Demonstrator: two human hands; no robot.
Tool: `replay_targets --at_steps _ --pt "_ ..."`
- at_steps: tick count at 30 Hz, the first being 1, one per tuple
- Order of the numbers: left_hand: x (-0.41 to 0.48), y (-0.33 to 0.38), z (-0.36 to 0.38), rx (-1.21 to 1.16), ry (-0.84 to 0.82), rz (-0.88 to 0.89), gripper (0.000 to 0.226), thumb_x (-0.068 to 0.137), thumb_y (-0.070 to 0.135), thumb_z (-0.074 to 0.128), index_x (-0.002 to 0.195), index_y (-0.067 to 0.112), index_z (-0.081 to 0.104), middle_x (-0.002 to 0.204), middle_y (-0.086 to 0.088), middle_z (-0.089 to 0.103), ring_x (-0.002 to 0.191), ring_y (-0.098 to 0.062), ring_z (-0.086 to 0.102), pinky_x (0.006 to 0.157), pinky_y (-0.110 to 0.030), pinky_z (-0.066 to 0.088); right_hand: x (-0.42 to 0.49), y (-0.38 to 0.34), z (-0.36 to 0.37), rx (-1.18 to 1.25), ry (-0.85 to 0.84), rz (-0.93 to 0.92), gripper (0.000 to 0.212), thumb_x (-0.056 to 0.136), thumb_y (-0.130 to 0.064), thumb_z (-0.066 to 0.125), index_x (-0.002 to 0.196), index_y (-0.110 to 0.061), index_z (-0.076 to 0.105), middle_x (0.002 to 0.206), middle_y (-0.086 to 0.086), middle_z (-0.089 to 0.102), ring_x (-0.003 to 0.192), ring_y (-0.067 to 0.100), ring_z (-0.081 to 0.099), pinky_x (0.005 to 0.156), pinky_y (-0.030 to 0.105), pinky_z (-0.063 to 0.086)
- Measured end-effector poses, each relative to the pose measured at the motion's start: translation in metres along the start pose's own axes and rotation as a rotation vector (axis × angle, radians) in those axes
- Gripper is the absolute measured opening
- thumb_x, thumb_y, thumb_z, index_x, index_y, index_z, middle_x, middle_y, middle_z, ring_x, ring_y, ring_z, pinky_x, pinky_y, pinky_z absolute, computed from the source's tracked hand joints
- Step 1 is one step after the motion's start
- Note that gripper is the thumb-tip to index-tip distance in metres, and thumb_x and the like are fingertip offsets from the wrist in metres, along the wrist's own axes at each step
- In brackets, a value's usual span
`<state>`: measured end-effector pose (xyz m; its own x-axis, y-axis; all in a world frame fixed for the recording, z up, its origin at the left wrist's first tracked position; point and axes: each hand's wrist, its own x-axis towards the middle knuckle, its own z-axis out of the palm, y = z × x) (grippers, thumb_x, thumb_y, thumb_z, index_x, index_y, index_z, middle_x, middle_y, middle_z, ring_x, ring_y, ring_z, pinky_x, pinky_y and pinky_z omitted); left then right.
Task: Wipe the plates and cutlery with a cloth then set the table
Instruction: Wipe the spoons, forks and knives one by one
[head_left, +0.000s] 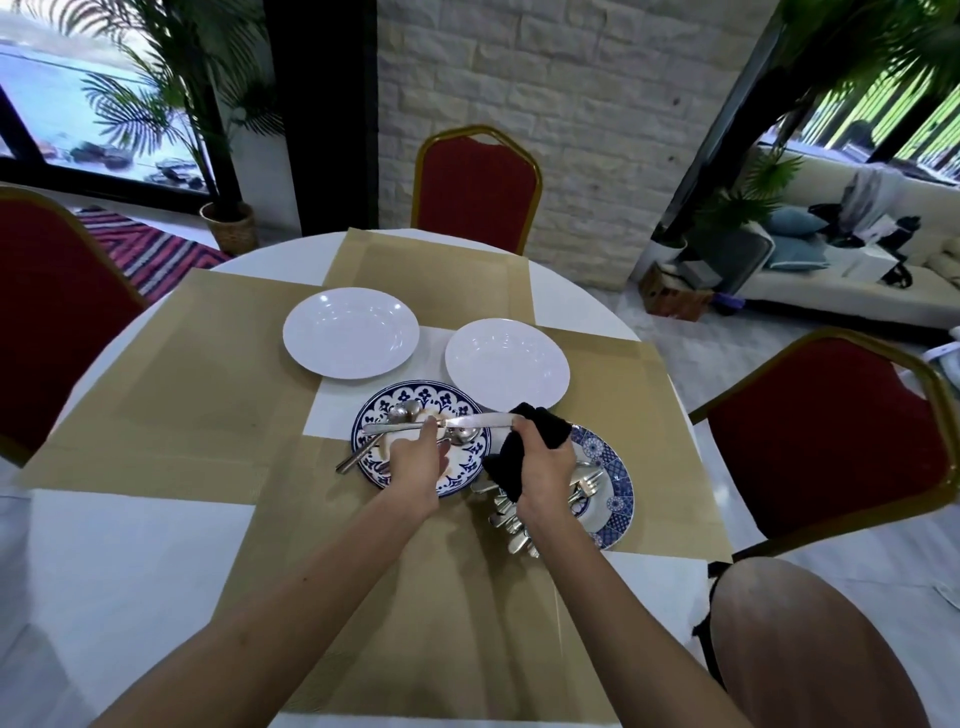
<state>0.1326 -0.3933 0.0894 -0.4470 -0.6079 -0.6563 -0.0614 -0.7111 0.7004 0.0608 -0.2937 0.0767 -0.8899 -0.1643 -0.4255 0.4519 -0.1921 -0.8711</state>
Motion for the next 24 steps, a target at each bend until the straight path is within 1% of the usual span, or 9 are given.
replay_targets --at_steps 2,6,8,11,13,15,17,20,24 --pt "-0.003 0.003 0.000 -0.033 -0.112 0.037 0.016 0.098 0.016 0.048 0.104 0.004 0.058 0.084 -0.005 0.064 0.059 -0.003 0.067 0.071 -0.021 0.048 -0.002 0.006 -0.006 -0.008 -0.011 0.021 0.031 0.078 -0.018 0.077 0.106 -0.016 0.063 0.096 0.012 0.065 0.091 0.033 0.066 0.074 0.063 0.055" --pt "-0.001 0.004 -0.004 -0.022 -0.135 0.044 0.015 0.095 0.001 0.050 0.084 0.008 0.058 0.082 -0.005 0.063 0.071 -0.011 0.062 0.087 -0.029 0.050 -0.008 0.015 -0.021 -0.131 -0.060 0.043 0.031 0.079 -0.019 0.078 0.105 -0.018 0.062 0.095 0.012 0.066 0.088 0.034 0.066 0.072 0.054 0.058" --pt "0.001 0.003 -0.007 -0.017 -0.132 0.061 0.016 0.094 -0.002 0.051 0.087 0.010 0.058 0.082 -0.004 0.062 0.074 -0.012 0.059 0.086 -0.030 0.050 -0.012 0.017 -0.030 -0.280 -0.122 0.028 0.033 0.079 -0.022 0.077 0.108 -0.016 0.062 0.097 0.012 0.067 0.087 0.030 0.066 0.073 0.049 0.059" --pt "0.005 0.005 -0.015 0.027 -0.150 0.104 0.022 0.097 -0.001 0.044 0.108 0.014 0.056 0.082 -0.003 0.057 0.077 -0.015 0.060 0.075 -0.030 0.050 -0.014 0.017 -0.040 -0.451 -0.209 0.023 0.030 0.081 -0.026 0.076 0.107 -0.019 0.063 0.095 0.009 0.067 0.085 0.028 0.066 0.078 0.049 0.058" --pt "0.006 0.008 -0.022 0.153 -0.189 0.151 0.027 0.099 0.001 0.042 0.116 0.018 0.055 0.088 -0.002 0.057 0.079 -0.016 0.063 0.067 -0.031 0.054 -0.007 0.013 -0.044 -0.456 -0.181 0.042 0.030 0.084 -0.027 0.071 0.111 -0.017 0.061 0.094 0.011 0.066 0.086 0.032 0.067 0.077 0.051 0.058" --pt "0.008 0.009 -0.029 0.360 -0.229 0.229 0.021 0.098 0.004 0.045 0.115 0.011 0.057 0.093 -0.003 0.060 0.075 -0.015 0.065 0.058 -0.024 0.055 -0.002 0.003 -0.044 -0.463 -0.134 0.012 0.022 0.088 -0.024 0.062 0.109 -0.021 0.057 0.097 0.014 0.065 0.086 0.033 0.066 0.076 0.050 0.059" --pt "0.011 0.007 -0.031 0.519 -0.224 0.290 0.016 0.094 0.005 0.055 0.109 0.002 0.061 0.092 -0.004 0.067 0.073 -0.015 0.068 0.062 -0.023 0.056 0.004 -0.007 -0.041 -0.535 -0.131 -0.101 0.016 0.088 -0.022 0.056 0.103 -0.027 0.057 0.097 0.012 0.066 0.085 0.032 0.066 0.075 0.050 0.058" --pt "0.013 0.002 -0.030 0.644 -0.226 0.347 0.013 0.088 0.013 0.067 0.097 0.004 0.069 0.080 -0.003 0.073 0.078 -0.019 0.071 0.081 -0.036 0.057 0.003 -0.019 -0.028 -0.677 -0.228 -0.334 0.017 0.089 -0.023 0.057 0.105 -0.027 0.062 0.087 0.004 0.067 0.074 0.023 0.065 0.067 0.039 0.058" --pt "0.007 -0.007 -0.025 0.782 -0.236 0.434 0.018 0.082 0.022 0.073 0.091 0.006 0.073 0.075 0.000 0.073 0.073 -0.016 0.068 0.080 -0.033 0.054 0.010 -0.018 -0.015 -0.870 -0.286 -0.642 0.030 0.088 -0.032 0.065 0.116 -0.020 0.067 0.097 -0.002 0.063 0.086 0.019 0.062 0.073 0.032 0.051"
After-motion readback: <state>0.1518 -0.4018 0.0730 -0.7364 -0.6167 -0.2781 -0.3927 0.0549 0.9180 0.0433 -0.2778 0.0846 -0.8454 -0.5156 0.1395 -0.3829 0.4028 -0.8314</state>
